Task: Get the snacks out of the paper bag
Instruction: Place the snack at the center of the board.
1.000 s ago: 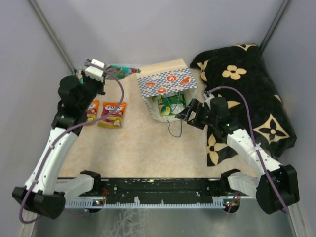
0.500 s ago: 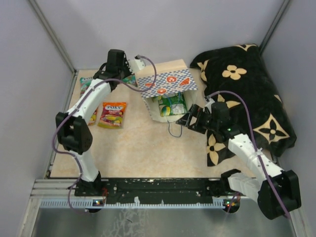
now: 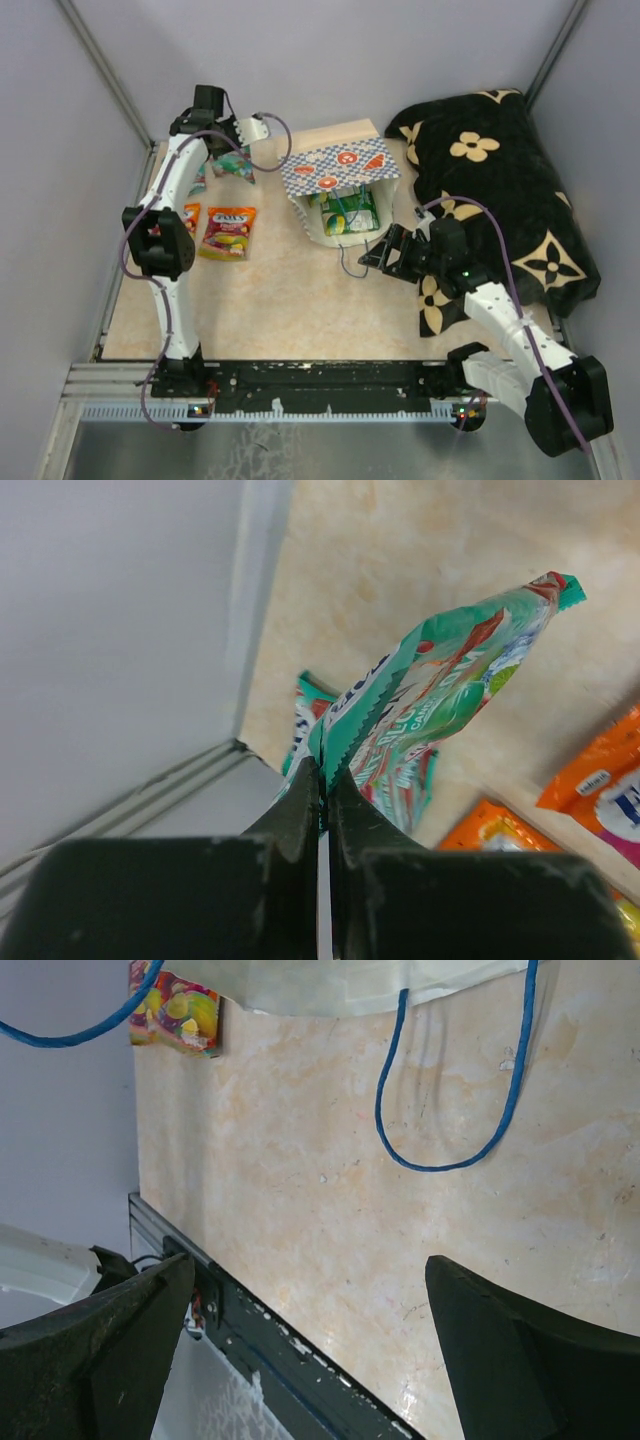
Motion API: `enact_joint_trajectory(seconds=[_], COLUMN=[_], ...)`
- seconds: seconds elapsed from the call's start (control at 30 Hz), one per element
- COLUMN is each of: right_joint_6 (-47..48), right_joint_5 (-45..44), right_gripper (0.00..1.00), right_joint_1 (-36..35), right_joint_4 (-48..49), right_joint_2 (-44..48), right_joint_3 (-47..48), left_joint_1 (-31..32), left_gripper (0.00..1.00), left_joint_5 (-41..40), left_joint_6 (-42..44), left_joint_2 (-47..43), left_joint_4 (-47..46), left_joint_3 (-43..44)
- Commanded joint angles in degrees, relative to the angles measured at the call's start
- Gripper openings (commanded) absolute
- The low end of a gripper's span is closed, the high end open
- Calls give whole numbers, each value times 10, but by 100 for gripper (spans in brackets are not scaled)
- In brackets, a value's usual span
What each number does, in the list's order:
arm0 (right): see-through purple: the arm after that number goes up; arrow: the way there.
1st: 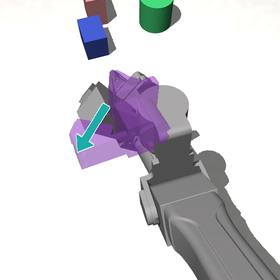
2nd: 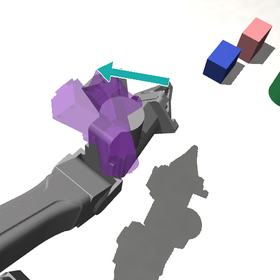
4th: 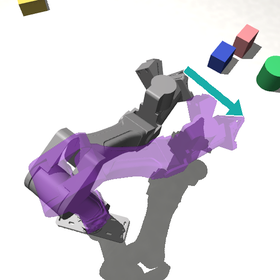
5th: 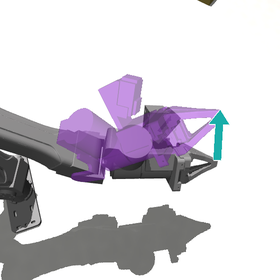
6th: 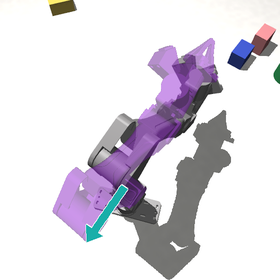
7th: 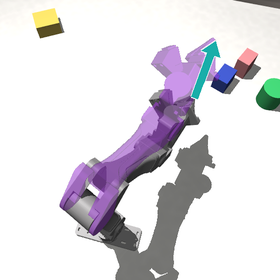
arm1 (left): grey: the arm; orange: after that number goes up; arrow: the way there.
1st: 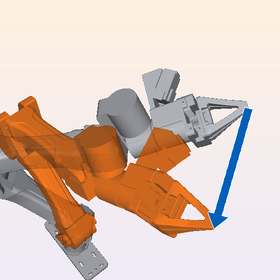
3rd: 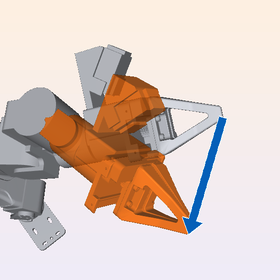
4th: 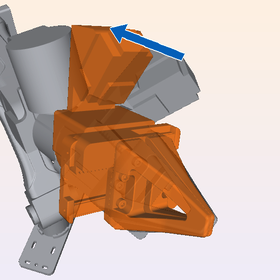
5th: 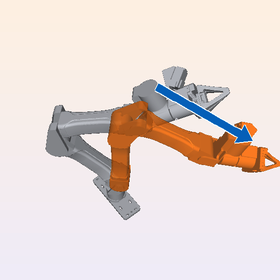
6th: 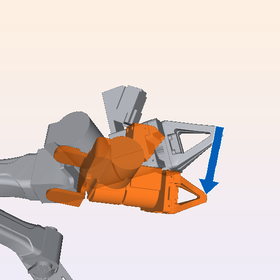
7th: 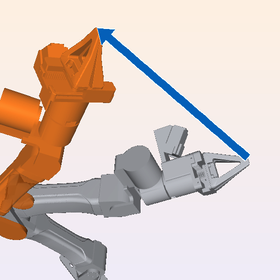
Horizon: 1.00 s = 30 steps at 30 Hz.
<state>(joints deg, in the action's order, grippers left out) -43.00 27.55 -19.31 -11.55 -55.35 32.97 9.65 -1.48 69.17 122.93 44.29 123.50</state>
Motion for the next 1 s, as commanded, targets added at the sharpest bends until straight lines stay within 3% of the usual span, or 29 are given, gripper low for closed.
enact_joint_trajectory(seconds=[0.0, 0.27, 0.6, 0.97], right_joint_6=[7, -3, 2, 9], right_joint_5=[18, 20, 16, 20], right_gripper=[99, 99, 99, 99], right_joint_1=[3, 1, 1, 1], right_joint_4=[26, 34, 35, 48], right_joint_2=[-8, -17, -29, -46], right_joint_3=[4, -1, -4, -13], left_joint_1=[-14, -21, -29, -34], left_gripper=[0, 0, 0, 0], left_joint_5=[76, 120, 102, 22], left_joint_6=[31, 41, 41, 47], left_joint_2=[-25, 10, 50, 59], left_joint_4=[71, 114, 129, 15], left_joint_3=[-13, 6, 25, -8])
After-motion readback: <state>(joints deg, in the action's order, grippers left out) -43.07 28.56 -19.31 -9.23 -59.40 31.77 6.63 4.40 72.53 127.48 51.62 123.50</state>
